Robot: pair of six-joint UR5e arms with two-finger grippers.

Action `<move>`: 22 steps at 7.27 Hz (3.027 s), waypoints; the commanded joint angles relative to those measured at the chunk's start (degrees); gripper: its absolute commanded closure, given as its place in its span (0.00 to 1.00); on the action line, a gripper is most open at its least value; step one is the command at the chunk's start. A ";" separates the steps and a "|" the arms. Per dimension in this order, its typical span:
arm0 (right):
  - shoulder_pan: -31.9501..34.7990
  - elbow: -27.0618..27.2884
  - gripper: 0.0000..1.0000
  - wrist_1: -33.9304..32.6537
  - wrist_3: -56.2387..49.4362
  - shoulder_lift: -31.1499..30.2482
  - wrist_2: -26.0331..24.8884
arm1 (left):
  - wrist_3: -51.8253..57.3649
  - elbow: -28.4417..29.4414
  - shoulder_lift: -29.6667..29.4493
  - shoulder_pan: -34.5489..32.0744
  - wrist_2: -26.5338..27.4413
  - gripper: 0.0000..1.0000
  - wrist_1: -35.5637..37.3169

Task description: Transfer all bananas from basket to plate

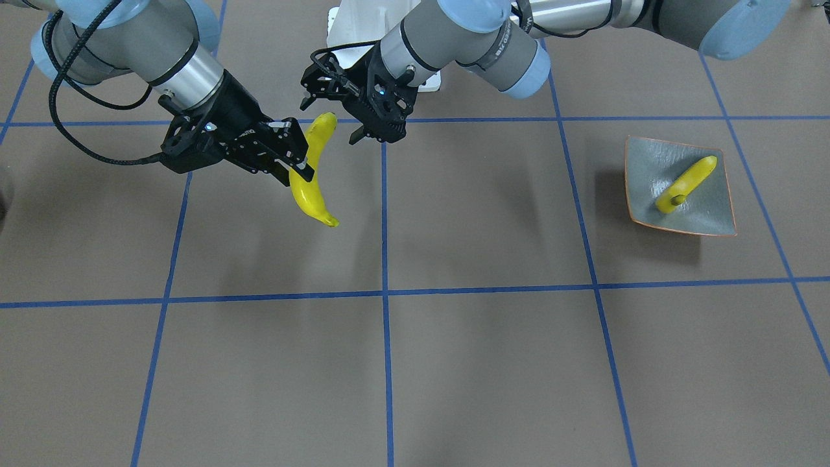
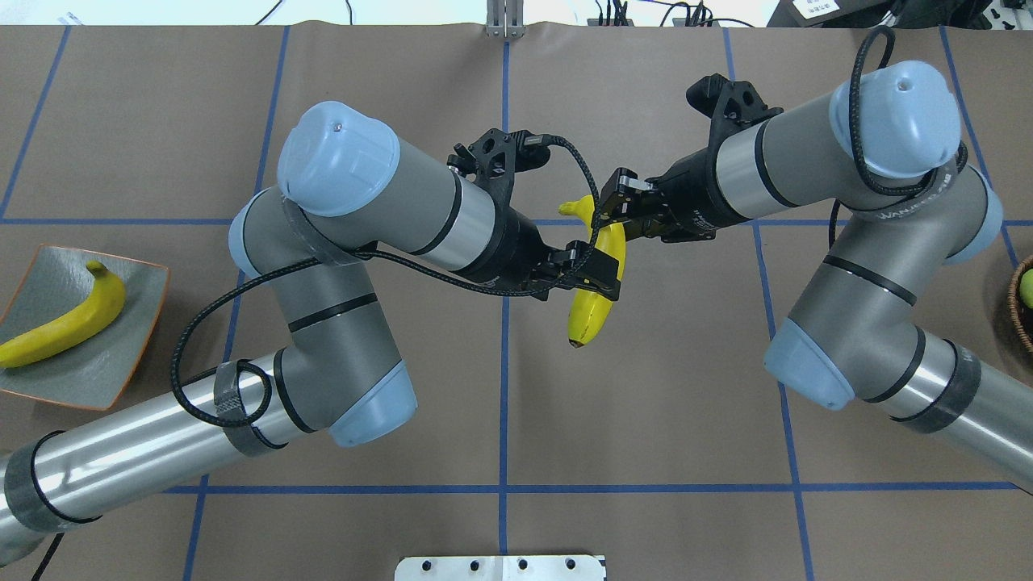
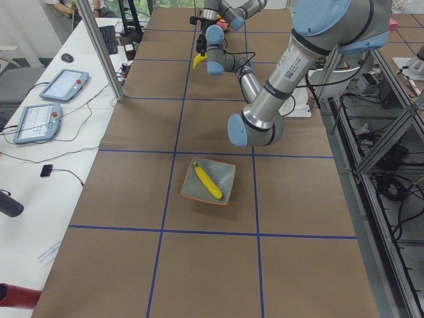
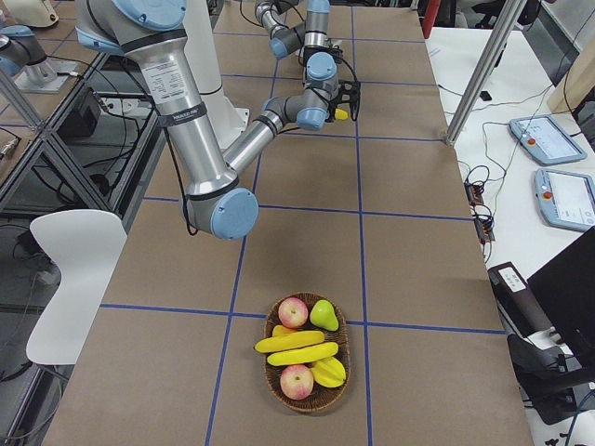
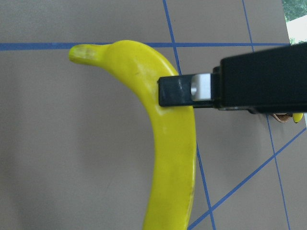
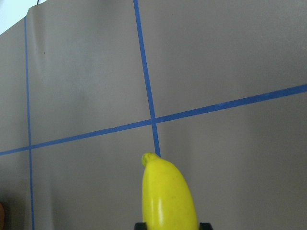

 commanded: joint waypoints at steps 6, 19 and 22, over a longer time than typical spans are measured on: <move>-0.51 1.50 1.00 0.00 -0.89 0.84 0.28 | 0.06 0.12 -0.18 0.72 0.09 0.71 -0.07; 2.74 2.48 0.00 16.60 -0.89 -17.97 -5.87 | 33.82 -16.04 38.18 -16.75 -8.44 1.00 0.46; 3.19 0.79 0.00 16.61 -0.97 -17.89 -5.96 | 57.02 -15.79 47.86 -27.02 -10.72 1.00 0.63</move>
